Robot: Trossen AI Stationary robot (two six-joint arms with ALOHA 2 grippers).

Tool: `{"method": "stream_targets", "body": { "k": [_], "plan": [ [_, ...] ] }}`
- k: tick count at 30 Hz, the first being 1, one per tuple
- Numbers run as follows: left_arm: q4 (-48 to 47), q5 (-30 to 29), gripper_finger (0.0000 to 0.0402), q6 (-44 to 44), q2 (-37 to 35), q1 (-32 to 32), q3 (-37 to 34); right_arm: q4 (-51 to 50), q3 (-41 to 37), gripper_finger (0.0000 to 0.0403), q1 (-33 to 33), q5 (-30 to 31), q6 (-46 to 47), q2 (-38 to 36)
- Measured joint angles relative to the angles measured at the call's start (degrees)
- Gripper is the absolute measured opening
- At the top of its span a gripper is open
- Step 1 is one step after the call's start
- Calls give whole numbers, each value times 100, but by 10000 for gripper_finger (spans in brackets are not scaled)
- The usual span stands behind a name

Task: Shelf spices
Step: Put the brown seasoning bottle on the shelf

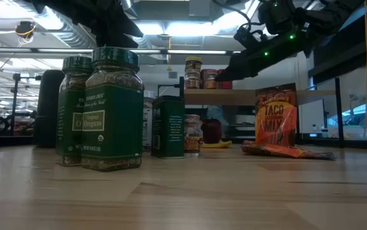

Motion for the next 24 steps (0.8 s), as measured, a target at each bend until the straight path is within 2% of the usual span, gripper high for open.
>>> {"method": "stream_targets", "body": {
  "k": [16,24],
  "plan": [
    [4,1,290,39,0,-2,0,248,0,261,3,-250,16,306],
    [0,-1,290,39,1,-2,0,229,0,261,4,-1250,160,306]
  ]
}}
